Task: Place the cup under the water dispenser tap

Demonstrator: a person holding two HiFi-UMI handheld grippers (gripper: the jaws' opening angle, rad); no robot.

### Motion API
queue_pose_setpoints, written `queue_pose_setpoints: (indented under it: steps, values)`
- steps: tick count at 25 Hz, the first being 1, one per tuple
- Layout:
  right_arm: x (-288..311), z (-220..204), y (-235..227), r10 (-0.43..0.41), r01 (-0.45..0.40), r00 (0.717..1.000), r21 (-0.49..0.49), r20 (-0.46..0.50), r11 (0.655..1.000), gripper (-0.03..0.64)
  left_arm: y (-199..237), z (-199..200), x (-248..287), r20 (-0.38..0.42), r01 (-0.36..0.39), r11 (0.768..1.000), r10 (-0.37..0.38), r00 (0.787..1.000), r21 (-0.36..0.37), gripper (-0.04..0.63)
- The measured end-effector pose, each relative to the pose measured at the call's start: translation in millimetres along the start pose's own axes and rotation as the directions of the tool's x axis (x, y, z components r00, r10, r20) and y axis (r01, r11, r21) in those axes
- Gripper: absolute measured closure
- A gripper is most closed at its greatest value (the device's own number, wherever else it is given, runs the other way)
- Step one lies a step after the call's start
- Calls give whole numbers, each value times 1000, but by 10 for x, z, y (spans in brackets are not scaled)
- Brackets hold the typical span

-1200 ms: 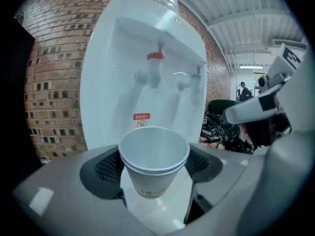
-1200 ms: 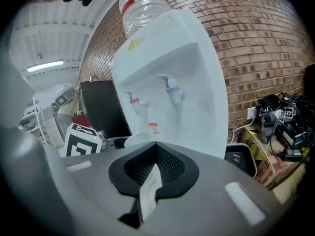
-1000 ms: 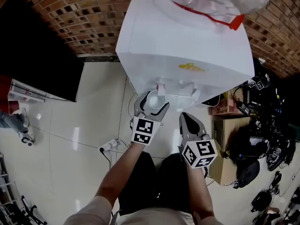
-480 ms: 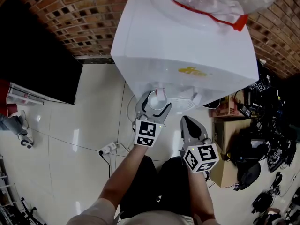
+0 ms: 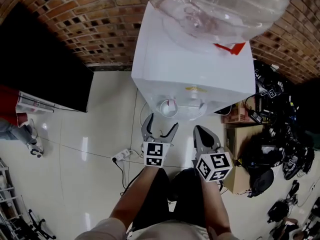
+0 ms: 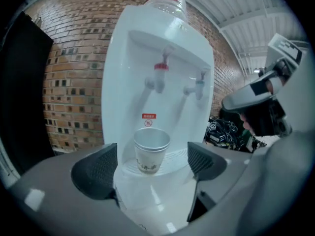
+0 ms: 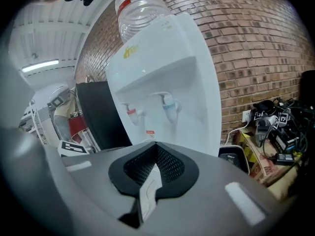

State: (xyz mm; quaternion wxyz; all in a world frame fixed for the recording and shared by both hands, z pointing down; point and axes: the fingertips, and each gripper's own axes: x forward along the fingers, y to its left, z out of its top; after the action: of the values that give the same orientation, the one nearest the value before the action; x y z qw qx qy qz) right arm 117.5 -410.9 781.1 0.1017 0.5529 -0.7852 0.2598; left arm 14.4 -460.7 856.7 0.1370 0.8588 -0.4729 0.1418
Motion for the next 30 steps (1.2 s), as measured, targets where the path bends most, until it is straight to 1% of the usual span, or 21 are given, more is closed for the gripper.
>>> queue_pose_setpoints:
  steps: [4,7,9,11,13,14,16,17,18,19,22,25,30]
  values:
    - [-344,407,252,2,-2,998,1,-59,1000,617,-89,284,-701,-93,-15,999,10,996,-49,155]
    - [-667,782,491,11,-11,996,5,-93,1000,617,-178,533,-1217,-173,-10,997,-3,985,-73,158]
    - [-888,1011,638,16,-14,993,19,-113,1000,617,-228,738,-1538,-209,-13,996,-6,978,-86,160]
    - [-1109,1234,777,18,-13,992,42,-124,999,617,-261,995,-1845,-228,-18,994,-7,974,-109,164]
    - [-1316,1446,926,18,-11,992,58,-126,998,617,-276,1307,-2131,-223,-19,991,-11,975,-131,172]
    - [-1406,1550,1000,18,-11,992,61,-123,998,617,-275,1468,-2256,-216,-16,990,-14,976,-137,192]
    - [-1563,1740,1137,19,-13,994,58,-110,998,617,-271,1760,-2473,-202,0,990,-28,979,-140,269]
    - [-1638,1814,1203,20,-15,994,54,-103,998,617,-274,1880,-2575,-196,10,990,-38,980,-141,320]
    - [-1712,1872,1266,21,-16,995,47,-98,999,617,-277,1984,-2673,-187,19,990,-46,981,-143,459]
    - [-1784,1913,1329,21,-17,995,39,-94,999,617,-276,2072,-2765,-178,25,989,-50,983,-144,584]
    - [-1975,1951,1512,29,-27,996,26,-81,999,617,-273,2261,-2998,-153,41,988,-63,986,-147,584]
    - [-2129,1941,1625,44,-43,996,18,-74,999,617,-277,2429,-3159,-121,25,989,-43,992,-147,584]
    - [-2567,1882,1732,72,-71,996,22,-51,997,617,-544,2695,-3428,-65,17,989,-27,998,-149,583]
